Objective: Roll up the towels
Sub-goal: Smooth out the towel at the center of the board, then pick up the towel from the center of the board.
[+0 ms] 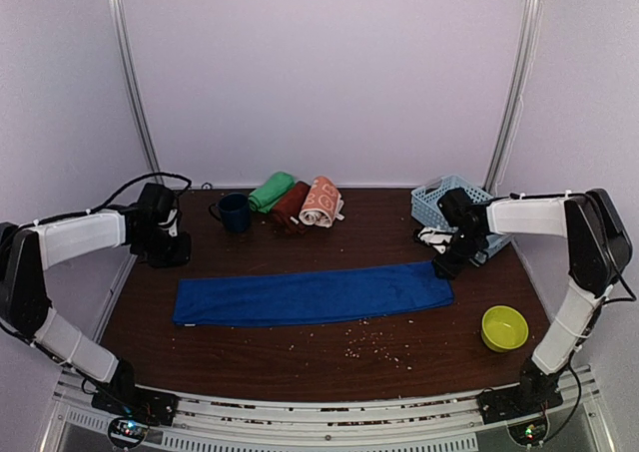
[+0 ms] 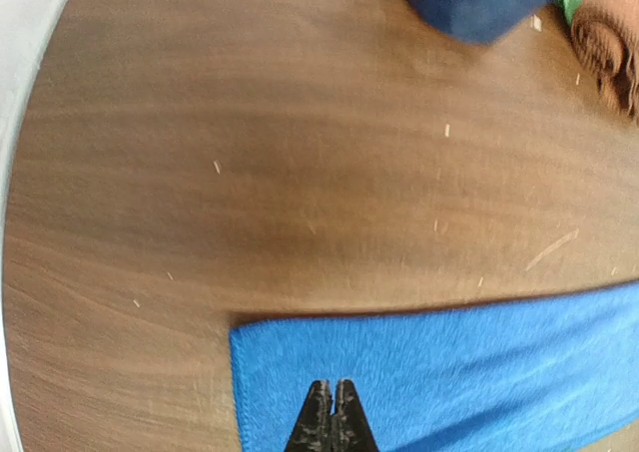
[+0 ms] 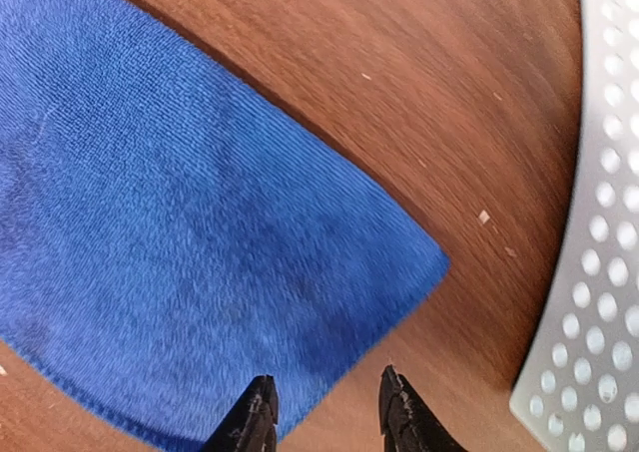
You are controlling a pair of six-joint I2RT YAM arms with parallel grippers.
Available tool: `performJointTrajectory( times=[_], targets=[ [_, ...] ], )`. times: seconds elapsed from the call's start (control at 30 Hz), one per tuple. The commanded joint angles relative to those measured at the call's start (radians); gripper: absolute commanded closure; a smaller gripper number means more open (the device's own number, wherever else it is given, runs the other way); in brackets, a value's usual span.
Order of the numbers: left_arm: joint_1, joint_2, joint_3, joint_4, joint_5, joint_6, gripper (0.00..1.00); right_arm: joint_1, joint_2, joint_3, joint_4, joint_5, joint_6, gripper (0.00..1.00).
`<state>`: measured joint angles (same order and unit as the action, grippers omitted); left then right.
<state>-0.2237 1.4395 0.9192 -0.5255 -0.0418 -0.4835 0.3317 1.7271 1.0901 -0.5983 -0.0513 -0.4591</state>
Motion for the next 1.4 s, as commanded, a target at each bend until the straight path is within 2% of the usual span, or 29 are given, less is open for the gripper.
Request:
performJointTrajectory(
  times=[0.0,0.2,0.53,0.8,1.03,1.2,1.37],
  targets=[
    [-0.006,0.007,-0.072,-0.036,0.037,0.02,0.99,-0.024,-0.039,0.013,-0.094,-0.02,0.077,0.62],
    [-0.006,0.039,-0.101,-0.025,0.04,0.014,0.96,-0.072,-0.016,0.018,-0.153,-0.095,0.118,0.62],
    [-0.006,0.114,-0.12,-0.055,0.007,-0.028,0.94,-0.085,0.1,0.063,-0.123,-0.193,0.14,0.62],
    [-0.006,0.135,-0.128,-0.053,-0.008,-0.036,0.94,-0.085,0.172,0.074,-0.113,-0.176,0.156,0.67],
    [-0.006,0.129,-0.122,-0.055,-0.024,-0.026,0.94,-0.085,0.172,0.051,-0.099,-0.217,0.14,0.8],
    [-0.006,0.115,-0.116,-0.061,-0.032,-0.022,0.94,-0.098,0.141,0.057,-0.089,-0.217,0.128,1.0],
    [-0.004,0.112,-0.11,-0.069,-0.06,-0.018,0.94,-0.152,0.081,0.085,-0.115,-0.223,0.12,1.0]
  ],
)
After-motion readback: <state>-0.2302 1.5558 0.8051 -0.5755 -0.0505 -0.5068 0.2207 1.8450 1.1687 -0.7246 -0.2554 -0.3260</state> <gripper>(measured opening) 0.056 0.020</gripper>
